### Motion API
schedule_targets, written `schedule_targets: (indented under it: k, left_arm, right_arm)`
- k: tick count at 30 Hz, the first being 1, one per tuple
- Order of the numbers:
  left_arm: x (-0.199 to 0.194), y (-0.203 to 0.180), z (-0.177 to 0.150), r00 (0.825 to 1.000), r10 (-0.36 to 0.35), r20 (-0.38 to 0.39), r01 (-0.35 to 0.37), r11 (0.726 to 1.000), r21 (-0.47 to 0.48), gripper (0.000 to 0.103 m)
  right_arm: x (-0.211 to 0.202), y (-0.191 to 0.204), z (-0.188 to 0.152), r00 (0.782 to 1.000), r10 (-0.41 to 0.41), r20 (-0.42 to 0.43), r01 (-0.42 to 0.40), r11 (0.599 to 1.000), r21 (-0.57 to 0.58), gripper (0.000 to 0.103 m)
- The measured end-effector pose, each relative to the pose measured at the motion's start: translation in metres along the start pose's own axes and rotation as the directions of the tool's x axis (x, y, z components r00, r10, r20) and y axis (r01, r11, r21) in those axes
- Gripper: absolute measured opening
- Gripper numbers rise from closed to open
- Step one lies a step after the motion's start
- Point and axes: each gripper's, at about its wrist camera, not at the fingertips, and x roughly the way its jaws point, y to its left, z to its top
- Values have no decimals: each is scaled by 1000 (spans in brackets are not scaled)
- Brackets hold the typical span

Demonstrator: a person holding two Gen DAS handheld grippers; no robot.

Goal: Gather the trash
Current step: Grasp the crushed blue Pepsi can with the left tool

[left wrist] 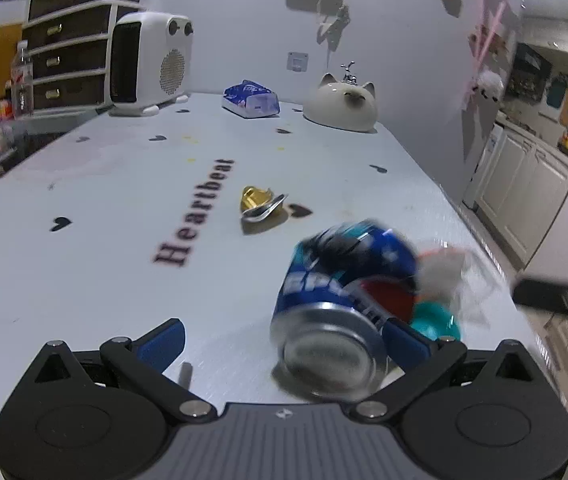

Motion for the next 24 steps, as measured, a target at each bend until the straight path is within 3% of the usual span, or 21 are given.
schedule_targets:
  k: [6, 11, 15, 20, 24]
  left_arm:
    - [-12, 10, -11, 999, 44, 16, -44, 999, 10, 103]
    - [-8, 16, -12, 999, 39, 12, -39, 999, -13, 103]
    - [-10, 14, -12, 999, 37, 31, -36, 999, -12, 103]
    - [-24, 5, -13, 994, -28, 109, 25, 999, 30, 103]
    - [-29, -5, -14, 986, -112, 121, 104, 992, 70, 103]
  right_arm:
    - [9, 14, 1, 997, 71, 13, -71, 997, -7, 84]
    - [18, 36, 5, 985, 169, 30, -167, 983, -71, 70]
    - [31, 47, 7, 980, 198, -16, -199, 977, -77, 55]
    - [47, 56, 8, 971, 232, -62, -235, 970, -65, 40]
    - [49, 55, 3, 940, 313, -138, -313, 949, 19, 32]
